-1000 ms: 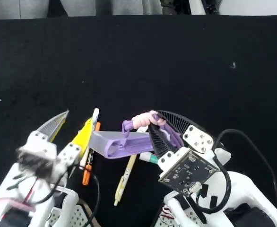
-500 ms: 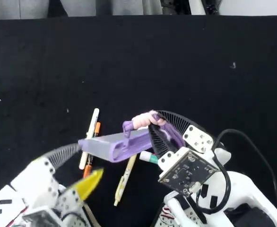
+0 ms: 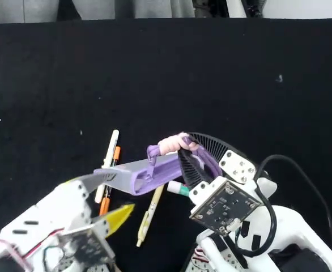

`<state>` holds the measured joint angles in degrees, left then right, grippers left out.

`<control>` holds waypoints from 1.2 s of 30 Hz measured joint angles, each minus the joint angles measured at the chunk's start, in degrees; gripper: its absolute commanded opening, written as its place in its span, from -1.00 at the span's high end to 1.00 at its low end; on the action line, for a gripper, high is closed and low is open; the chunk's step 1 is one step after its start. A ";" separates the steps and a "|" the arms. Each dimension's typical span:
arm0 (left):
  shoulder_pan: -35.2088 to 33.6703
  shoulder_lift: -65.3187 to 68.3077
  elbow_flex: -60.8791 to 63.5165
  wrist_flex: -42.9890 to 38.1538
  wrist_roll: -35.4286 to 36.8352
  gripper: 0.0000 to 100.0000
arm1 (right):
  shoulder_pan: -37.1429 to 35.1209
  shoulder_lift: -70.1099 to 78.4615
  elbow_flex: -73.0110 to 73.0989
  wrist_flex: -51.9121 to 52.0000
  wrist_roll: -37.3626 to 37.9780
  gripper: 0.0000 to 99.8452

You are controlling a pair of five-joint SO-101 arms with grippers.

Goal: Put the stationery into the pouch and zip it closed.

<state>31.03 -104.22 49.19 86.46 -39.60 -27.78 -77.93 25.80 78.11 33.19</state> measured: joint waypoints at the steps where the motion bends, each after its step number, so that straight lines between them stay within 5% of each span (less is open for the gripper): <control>1: 0.00 0.00 1.93 -1.93 -0.09 0.47 | 0.00 0.00 0.00 0.00 0.00 0.97; 15: 0.00 0.09 18.46 -18.02 -0.09 0.49 | 0.00 0.00 0.00 0.00 0.00 0.97; 20: 0.09 0.18 18.73 -19.25 4.04 0.94 | 0.00 0.00 0.00 0.00 0.00 0.97; 36: 0.09 0.09 13.27 -19.16 14.86 0.94 | 4.66 0.00 3.43 -2.99 3.08 0.98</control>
<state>31.12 -104.13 62.46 67.30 -24.75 -23.12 -77.93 29.23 75.12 36.26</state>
